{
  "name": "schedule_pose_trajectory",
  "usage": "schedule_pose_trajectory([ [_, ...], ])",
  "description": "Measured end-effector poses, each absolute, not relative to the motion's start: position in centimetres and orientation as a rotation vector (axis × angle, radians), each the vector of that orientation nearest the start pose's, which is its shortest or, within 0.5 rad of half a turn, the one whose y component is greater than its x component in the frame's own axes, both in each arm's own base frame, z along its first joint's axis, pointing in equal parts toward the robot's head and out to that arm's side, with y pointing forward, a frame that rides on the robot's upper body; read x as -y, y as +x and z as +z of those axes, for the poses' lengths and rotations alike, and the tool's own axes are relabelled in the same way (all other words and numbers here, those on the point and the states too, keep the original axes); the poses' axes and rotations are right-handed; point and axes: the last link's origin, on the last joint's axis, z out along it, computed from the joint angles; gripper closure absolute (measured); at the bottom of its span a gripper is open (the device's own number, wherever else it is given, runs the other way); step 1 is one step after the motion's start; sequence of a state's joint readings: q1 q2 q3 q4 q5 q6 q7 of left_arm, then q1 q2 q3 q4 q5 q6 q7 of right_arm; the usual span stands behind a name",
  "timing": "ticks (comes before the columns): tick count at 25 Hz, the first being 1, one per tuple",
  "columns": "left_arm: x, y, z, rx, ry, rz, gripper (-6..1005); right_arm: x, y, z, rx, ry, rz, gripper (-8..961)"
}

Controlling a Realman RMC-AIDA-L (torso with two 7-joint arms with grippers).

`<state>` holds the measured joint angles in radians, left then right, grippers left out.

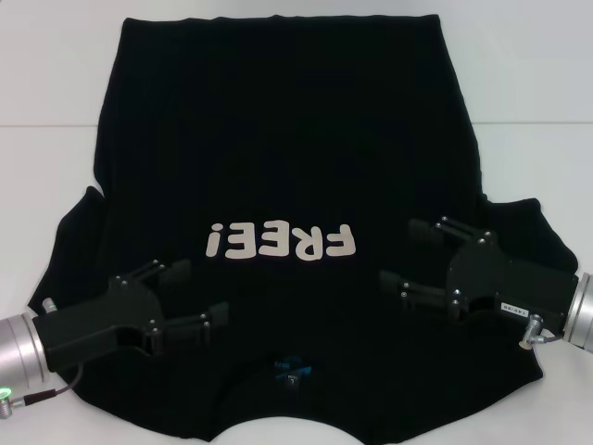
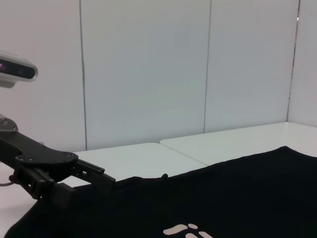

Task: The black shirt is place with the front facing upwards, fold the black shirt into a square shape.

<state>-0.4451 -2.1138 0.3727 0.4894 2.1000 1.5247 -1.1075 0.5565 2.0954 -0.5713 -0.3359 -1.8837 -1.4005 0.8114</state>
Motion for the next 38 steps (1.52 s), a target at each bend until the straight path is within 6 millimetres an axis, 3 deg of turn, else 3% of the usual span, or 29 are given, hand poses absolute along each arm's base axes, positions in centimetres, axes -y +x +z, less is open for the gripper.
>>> schedule_pose_trajectory([
  [14, -29.2, -31.1, -1.7, 0.698, -2.498, -0.779, 48, -32.7, 27.2, -4.3, -0.291, -2.539, 0.754, 89],
  [18, -29.4, -31.0, -1.1, 0.867, -2.478, -0.829, 49, -32.7, 27.2, -4.3, -0.292, -2.539, 0.756, 89],
  [24, -30.8, -31.2, 2.0, 1.359, -2.391, -0.904, 49, -32.8, 27.2, -4.3, -0.293, -2.539, 0.756, 89],
  [29, -32.0, -32.4, 5.7, 1.71, -2.215, -0.805, 49, -32.8, 27.3, -4.3, -0.301, -2.535, 0.748, 88],
  [38, -33.7, -34.0, 11.2, 1.89, -1.952, -0.466, 53, -32.8, 27.2, -4.3, -0.311, -2.54, 0.749, 89],
])
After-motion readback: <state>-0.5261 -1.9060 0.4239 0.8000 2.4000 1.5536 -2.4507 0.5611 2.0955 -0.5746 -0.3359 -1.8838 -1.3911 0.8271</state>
